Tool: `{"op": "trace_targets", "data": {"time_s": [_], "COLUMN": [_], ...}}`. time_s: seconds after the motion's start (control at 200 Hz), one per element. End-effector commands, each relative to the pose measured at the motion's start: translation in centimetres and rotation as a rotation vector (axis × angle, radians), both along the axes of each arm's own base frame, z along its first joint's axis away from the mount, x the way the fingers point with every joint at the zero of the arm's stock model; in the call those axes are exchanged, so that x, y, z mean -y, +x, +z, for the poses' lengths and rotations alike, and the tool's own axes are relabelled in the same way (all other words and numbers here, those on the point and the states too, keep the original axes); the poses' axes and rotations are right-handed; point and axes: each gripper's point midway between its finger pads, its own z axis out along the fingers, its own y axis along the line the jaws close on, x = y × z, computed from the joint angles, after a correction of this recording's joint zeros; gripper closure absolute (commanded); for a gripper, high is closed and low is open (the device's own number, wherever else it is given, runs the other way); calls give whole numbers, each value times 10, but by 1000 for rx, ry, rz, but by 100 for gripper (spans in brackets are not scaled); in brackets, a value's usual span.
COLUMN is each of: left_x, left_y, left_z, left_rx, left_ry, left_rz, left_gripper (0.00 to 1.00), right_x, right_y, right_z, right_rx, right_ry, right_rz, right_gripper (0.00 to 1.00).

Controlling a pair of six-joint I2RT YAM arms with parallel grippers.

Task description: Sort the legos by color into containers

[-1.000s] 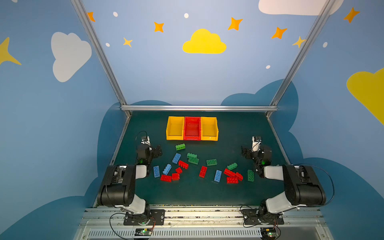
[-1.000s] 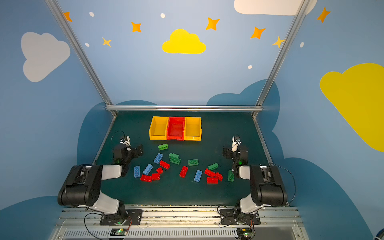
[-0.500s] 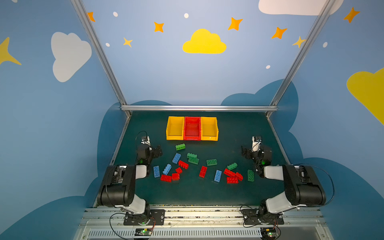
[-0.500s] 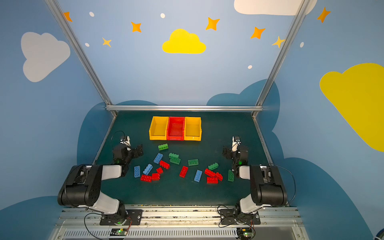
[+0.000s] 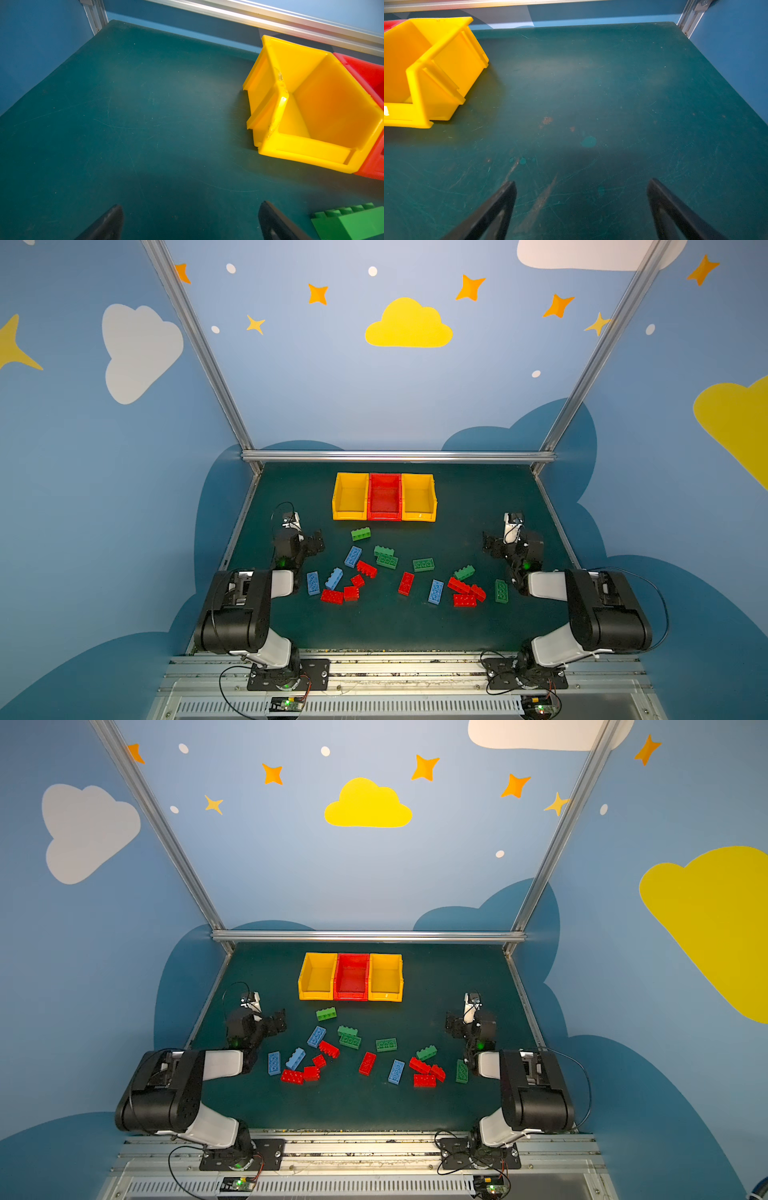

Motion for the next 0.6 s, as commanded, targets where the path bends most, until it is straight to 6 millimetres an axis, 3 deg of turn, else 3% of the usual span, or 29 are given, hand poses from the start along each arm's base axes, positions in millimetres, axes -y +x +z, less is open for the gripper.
{"op": "trace_targets", "data": {"time_s": [0.0,0.2,0.325,0.35,0.47,0.596], "left_x": [-1,-1,-2,-3,-3,11], "left_y": [4,3,10,11,14,13], "left_z": [10,11,23,28,42,65], "left_rx": [26,29,-18,-35,-71,-45], "left_ry": [0,1,-2,-1,53,63], "left_rz": [-3,-5,3,3,45,44], "left_gripper": [0,0,0,0,0,0], "right_x": [0,6,24,26,14,4], "right_y": [5,10,11,15,14,0], "right_z": [15,28,46,58,80,87], "right_rx": [43,7,-131,-143,-251,-380], "right_ry": [3,-7,-9,17,36,12], "right_rz": [5,-38,-199,-227,-258,-317], "right_gripper": [4,4,4,4,4,4]}}
